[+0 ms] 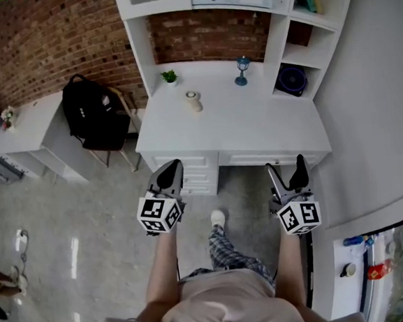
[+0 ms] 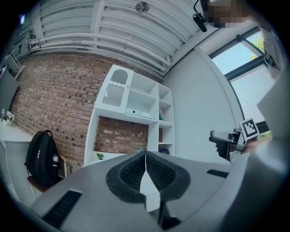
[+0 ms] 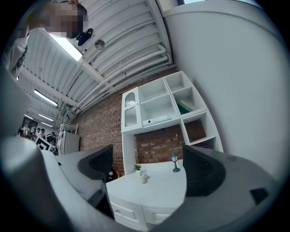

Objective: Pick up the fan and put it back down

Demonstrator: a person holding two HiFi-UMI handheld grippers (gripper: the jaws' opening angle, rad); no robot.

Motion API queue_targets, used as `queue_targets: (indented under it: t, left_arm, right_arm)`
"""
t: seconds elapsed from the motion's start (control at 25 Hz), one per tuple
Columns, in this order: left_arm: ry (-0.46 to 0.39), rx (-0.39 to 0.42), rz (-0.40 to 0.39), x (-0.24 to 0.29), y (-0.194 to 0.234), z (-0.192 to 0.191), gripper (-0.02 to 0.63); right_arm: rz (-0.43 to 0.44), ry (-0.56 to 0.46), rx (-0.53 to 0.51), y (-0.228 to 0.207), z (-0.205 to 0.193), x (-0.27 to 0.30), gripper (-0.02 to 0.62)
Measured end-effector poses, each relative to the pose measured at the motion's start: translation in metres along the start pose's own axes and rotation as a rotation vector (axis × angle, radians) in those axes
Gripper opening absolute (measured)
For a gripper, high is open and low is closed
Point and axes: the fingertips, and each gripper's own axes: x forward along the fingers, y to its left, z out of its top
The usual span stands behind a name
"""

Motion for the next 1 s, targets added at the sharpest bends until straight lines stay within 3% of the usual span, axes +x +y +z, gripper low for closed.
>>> queue_targets:
  t: [0.28,0.56,0.76,1.0]
  left_arm:
    - [0.007,0.019,0.056,0.132,0.073,-0.007,0.029]
    - [0.036,0.035,0.106,0.238,0.148,-0.021,0.029]
    - [0.04,0.021,0.176,0.278,0.191,-0.018,0.029]
    - [0.033,0.013,0.183,0.3,0.21,-0.009,0.029]
  right_arm:
    - [0.061,0.03,0.02,-0.046,-0.037,0.164,0.474]
    - [0.14,0.096,0.024,-0.062,-0.084,0.306,0.474]
    - [0.208,0.141,0.045,-0.061,-0.108,0.379,0.474]
    - [0.259,0.163,0.052,-0.053,-0.115,0.423,0.474]
